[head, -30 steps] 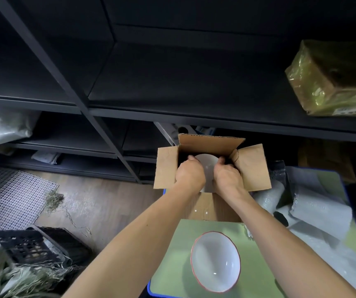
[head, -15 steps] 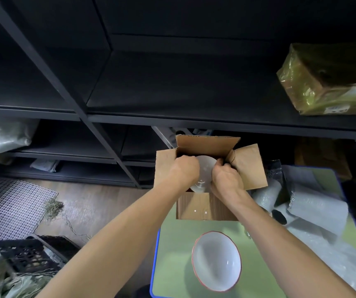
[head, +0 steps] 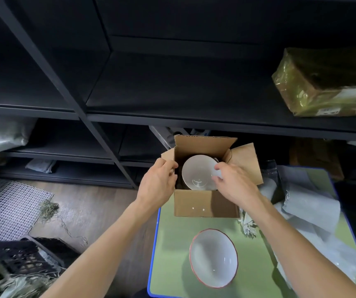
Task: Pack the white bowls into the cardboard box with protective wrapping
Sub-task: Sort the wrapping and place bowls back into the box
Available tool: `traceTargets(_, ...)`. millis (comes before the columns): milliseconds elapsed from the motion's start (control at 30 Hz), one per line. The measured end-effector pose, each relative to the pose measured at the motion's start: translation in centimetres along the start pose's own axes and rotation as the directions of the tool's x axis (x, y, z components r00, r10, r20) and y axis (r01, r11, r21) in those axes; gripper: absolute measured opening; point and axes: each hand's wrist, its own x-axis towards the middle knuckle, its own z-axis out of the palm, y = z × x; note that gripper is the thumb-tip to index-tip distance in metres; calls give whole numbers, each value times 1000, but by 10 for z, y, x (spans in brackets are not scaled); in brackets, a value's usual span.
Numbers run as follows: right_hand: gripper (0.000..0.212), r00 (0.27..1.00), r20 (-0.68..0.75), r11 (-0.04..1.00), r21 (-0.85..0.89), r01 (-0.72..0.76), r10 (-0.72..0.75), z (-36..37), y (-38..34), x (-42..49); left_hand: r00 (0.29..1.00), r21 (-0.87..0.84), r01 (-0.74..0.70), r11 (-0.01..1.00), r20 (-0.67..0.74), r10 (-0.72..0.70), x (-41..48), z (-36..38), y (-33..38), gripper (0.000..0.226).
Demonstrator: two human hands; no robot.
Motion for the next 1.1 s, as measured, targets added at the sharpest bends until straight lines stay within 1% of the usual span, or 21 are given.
traceTargets(67,48,999,36,1000,-20,-18,18,12,-14,5,1000,-16,1,1000,2,-1,-4,2,4,26)
traceTargets(133,61,993,76,995,-47,-84,87,28,-30,14,999,-29,44,999,1,-44,-6,2,9,25)
traceTargets(267,81,970,89,971,-101,-219,228,44,-52,30,990,-103,143,984,-7,-144,-8,3,9,14)
traceTargets(433,93,933,125,937,-133,-322,338,43,-61,42,991,-74,135,988,14,-135,-8,5,8,10)
traceTargets(600,94,916,126,920,-144,-364,382,44,-66,44,992,-82,124,989,18,-123,-7,5,11,12)
traceTargets(867,94,914,97,910,-180,-373,394,46,-69,44,993,-85,119,989,8,-119,-10,2,18,14)
traceTargets(1100,92,914,78,904,-202,-376,398,48,-72,43,992,-82,125,989,10,-125,-13,-2,19,10)
